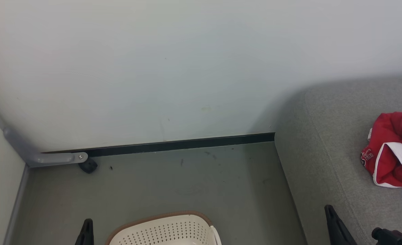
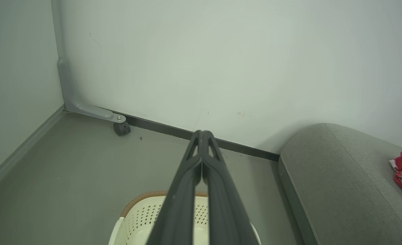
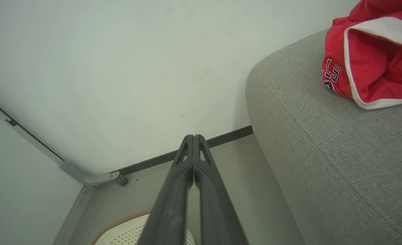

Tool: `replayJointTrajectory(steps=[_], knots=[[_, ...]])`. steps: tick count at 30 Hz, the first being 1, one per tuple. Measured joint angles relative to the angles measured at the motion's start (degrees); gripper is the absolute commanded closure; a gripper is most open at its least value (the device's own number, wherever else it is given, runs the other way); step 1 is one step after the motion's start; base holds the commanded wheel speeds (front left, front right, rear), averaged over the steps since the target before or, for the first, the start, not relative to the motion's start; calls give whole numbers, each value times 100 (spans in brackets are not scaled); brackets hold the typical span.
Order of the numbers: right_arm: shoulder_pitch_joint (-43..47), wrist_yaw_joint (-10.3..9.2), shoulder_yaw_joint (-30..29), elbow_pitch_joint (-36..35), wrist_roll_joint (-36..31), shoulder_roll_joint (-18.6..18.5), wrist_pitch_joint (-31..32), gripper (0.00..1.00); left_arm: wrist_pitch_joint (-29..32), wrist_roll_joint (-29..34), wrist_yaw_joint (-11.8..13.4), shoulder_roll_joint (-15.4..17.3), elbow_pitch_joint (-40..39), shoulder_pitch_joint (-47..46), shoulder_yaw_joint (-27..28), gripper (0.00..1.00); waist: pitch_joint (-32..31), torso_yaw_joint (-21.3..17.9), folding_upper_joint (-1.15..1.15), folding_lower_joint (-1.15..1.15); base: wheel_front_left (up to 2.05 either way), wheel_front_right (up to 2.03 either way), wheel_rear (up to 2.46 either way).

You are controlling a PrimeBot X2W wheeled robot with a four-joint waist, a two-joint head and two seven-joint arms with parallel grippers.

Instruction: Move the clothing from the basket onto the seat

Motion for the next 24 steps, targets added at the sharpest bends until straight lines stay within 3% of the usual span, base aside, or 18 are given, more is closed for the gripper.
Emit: replayJointTrajectory(steps=[24], knots=[[-98, 49, -537, 53, 1694, 169, 526, 100, 532, -1660, -151, -136, 70, -135, 281, 100, -61, 55, 0, 0, 0, 0, 0]])
